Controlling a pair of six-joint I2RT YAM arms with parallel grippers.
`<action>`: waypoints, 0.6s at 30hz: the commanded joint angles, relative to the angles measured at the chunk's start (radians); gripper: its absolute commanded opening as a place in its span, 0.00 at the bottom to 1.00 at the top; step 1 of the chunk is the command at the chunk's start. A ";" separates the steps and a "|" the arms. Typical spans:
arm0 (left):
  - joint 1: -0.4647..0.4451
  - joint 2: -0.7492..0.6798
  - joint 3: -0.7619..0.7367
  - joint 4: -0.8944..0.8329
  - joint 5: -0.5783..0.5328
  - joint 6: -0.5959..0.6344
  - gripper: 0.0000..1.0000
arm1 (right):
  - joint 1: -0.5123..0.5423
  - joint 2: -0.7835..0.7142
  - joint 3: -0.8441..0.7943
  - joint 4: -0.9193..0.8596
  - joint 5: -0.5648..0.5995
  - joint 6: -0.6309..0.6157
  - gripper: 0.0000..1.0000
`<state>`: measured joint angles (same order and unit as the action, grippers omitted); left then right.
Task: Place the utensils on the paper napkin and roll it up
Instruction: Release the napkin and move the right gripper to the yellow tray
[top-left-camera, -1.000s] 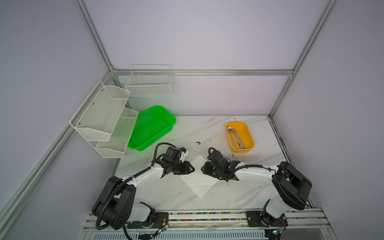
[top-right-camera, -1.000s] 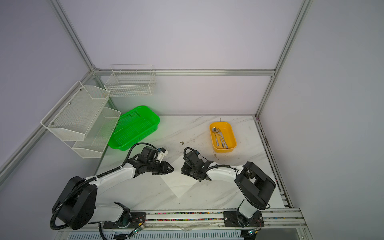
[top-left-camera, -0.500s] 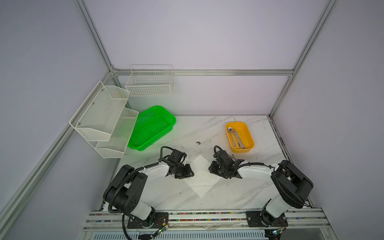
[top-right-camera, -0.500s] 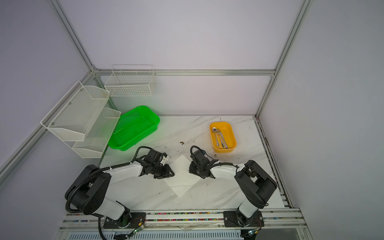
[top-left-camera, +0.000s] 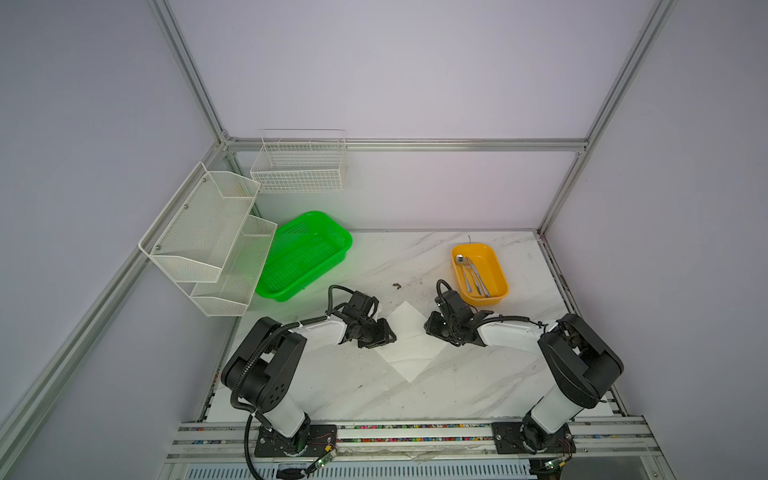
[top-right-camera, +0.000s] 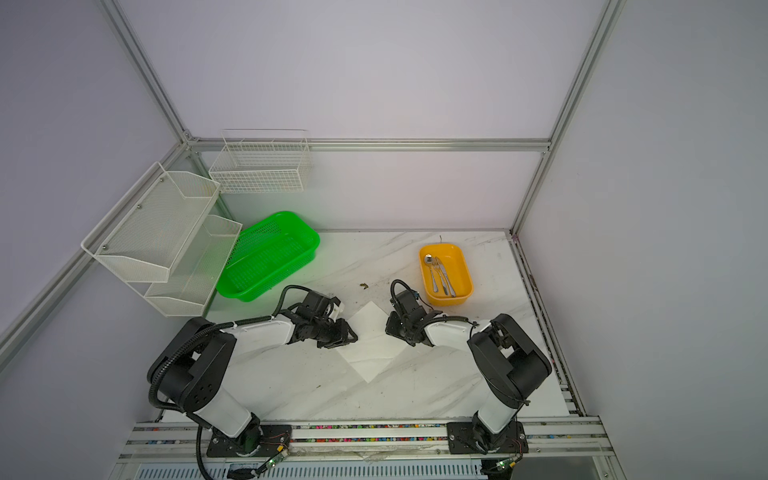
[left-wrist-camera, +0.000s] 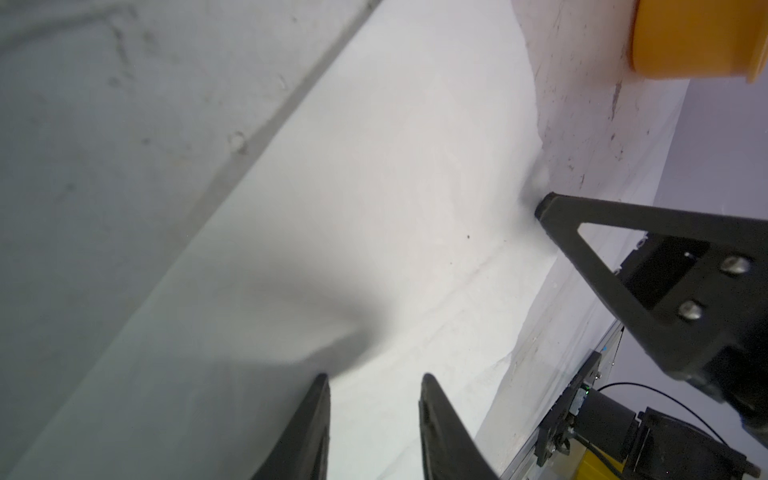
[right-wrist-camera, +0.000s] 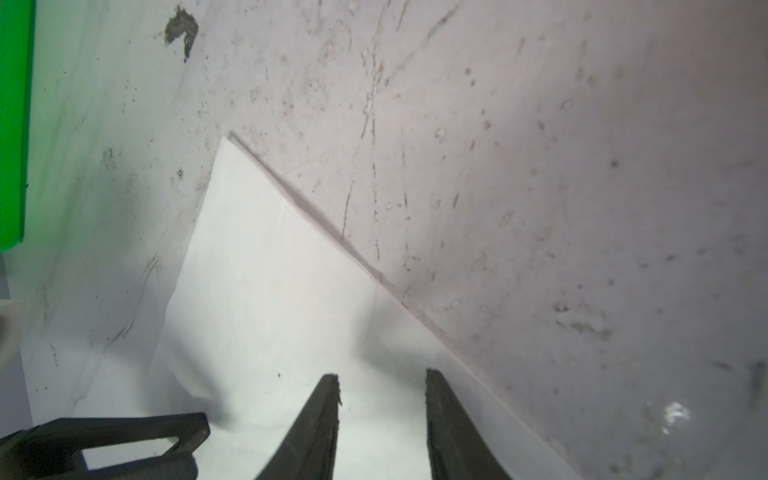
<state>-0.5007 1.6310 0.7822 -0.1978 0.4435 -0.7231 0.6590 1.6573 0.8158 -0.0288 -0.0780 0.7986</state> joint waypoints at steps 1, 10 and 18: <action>-0.001 -0.031 0.053 -0.027 -0.070 -0.036 0.45 | -0.019 0.008 0.036 -0.104 0.035 -0.077 0.40; -0.001 -0.283 0.116 -0.238 -0.260 0.016 0.73 | -0.040 -0.249 0.119 -0.150 0.256 -0.200 0.52; -0.001 -0.462 0.115 -0.264 -0.421 0.042 0.97 | -0.300 -0.247 0.226 -0.236 0.099 -0.258 0.64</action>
<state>-0.5045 1.2079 0.8192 -0.4404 0.1123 -0.7116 0.4290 1.3773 1.0222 -0.1856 0.0975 0.5884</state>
